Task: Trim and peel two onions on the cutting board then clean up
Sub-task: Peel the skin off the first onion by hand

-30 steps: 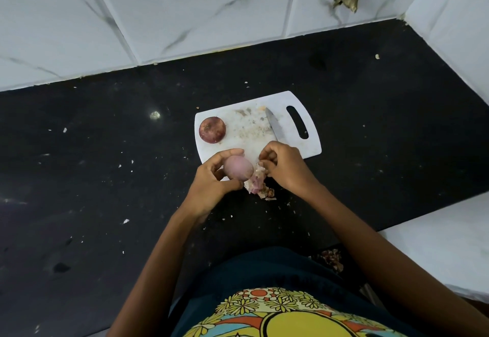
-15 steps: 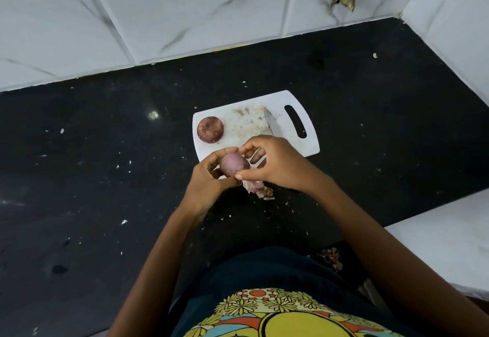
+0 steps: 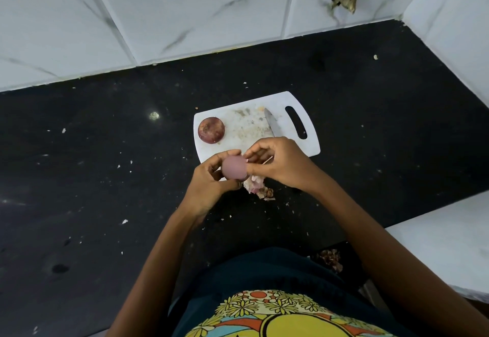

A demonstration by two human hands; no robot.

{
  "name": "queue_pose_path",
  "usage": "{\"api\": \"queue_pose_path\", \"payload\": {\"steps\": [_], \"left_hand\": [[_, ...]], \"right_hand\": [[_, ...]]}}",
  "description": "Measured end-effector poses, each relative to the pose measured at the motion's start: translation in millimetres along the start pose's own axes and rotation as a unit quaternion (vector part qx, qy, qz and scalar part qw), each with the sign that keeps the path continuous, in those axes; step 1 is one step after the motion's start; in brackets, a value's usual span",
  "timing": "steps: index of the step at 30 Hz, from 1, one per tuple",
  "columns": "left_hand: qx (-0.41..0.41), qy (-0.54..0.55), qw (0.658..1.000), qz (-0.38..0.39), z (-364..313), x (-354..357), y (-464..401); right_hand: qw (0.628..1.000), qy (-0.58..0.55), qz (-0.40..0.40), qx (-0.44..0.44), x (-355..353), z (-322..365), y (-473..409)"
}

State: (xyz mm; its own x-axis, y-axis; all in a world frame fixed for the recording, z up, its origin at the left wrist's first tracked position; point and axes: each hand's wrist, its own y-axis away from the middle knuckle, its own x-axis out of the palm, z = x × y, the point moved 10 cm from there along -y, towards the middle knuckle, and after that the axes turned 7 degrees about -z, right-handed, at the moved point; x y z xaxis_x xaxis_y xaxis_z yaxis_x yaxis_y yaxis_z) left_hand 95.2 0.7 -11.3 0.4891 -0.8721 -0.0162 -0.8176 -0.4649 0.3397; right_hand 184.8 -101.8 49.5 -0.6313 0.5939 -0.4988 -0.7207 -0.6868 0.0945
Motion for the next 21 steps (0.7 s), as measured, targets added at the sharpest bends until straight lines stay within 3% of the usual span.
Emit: {"api": "queue_pose_path", "payload": {"steps": [10, 21], "left_hand": [[-0.003, 0.025, 0.999, 0.024, -5, 3, 3], [-0.094, 0.188, 0.977, 0.038, 10, 9, 4]], "right_hand": [[0.996, 0.009, -0.079, 0.042, -12, -23, -7], [0.987, 0.148, -0.046, 0.035, 5, -44, -3]]}}
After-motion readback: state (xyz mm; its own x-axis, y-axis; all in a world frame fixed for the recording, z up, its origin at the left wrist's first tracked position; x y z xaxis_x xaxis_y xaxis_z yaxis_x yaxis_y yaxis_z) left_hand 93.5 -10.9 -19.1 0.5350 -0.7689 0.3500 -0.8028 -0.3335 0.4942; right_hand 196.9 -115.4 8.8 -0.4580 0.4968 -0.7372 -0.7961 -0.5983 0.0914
